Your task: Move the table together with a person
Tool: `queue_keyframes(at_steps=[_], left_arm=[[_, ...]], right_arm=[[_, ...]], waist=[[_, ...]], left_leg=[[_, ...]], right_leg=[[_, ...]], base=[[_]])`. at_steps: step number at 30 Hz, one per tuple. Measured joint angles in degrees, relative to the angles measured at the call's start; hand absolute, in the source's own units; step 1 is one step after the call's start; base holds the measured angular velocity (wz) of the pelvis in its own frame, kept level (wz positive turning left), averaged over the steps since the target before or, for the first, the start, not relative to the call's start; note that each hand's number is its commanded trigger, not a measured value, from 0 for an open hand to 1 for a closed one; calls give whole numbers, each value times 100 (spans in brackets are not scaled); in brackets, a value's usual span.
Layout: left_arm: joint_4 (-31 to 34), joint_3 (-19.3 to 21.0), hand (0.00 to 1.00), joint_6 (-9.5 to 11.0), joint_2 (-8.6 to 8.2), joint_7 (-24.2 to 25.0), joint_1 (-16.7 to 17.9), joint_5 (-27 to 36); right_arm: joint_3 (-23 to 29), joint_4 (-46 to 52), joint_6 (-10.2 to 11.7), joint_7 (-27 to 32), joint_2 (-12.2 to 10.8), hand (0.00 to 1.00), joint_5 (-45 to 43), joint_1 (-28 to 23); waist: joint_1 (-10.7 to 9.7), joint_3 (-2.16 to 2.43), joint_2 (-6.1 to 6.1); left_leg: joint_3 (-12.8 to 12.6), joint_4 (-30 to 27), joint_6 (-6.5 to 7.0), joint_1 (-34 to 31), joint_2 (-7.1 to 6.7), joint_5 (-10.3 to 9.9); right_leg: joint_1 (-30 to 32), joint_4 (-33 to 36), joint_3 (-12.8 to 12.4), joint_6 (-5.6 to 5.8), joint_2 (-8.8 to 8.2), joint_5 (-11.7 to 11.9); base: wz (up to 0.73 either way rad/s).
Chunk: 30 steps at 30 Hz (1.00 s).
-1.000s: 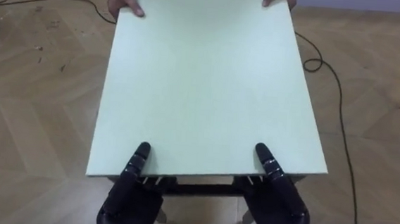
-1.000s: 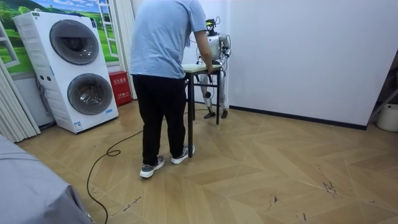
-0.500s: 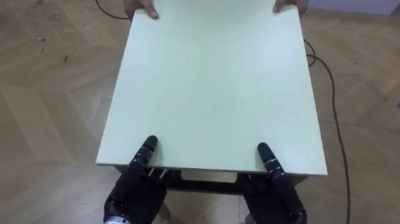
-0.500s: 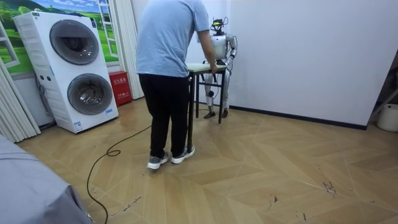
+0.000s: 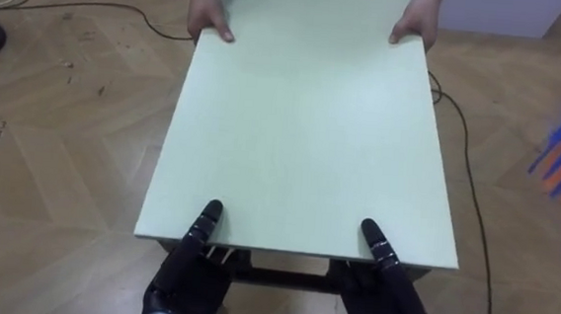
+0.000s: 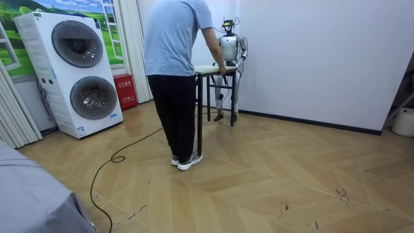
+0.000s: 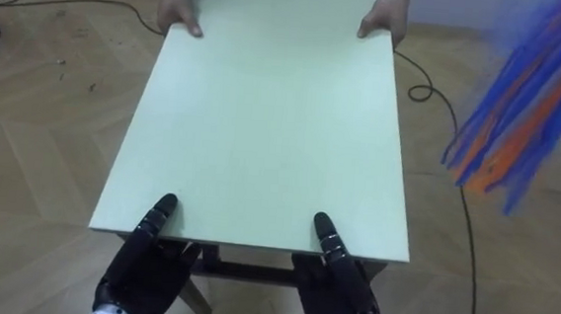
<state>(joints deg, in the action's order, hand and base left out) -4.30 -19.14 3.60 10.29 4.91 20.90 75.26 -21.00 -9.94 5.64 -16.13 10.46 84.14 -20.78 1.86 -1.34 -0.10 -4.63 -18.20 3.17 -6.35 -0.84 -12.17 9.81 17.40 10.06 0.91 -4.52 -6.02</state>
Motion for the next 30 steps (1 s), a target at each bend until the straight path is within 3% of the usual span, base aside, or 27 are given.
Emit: queue_keyframes(at_steps=[6,14,22,28,30], left_arm=[[75,11,100,34,133,0,33,-1],[165,41,100,51,196,0,75,1],[162,25,100,50,121,-6,135,168],[165,29,100,139,84,156,235,168],[165,43,100,167,38,189,269,171]], right_arm=[[-150,8,3,-3,105,100,87,0],[-239,21,61,-51,123,100,106,20],[-233,58,72,-64,157,100,68,193],[-254,36,59,-64,179,100,67,358],[-263,36,55,-65,172,100,69,379]], waist=[[41,5,-64],[178,1,-78],[249,-29,-37],[369,-35,-27],[496,-35,-27]], left_leg=[[59,219,-122,87,101,147],[276,284,-231,-4,146,227],[500,304,-241,-14,120,239],[711,377,-251,-97,73,319],[745,368,-258,-140,73,324]], right_leg=[[-193,-404,113,-112,176,146],[-221,-502,321,-255,238,195],[-350,-574,579,-262,208,152],[-336,-574,769,-267,156,98],[-321,-573,805,-274,156,89]], base=[[4],[13],[17],[20],[11]])
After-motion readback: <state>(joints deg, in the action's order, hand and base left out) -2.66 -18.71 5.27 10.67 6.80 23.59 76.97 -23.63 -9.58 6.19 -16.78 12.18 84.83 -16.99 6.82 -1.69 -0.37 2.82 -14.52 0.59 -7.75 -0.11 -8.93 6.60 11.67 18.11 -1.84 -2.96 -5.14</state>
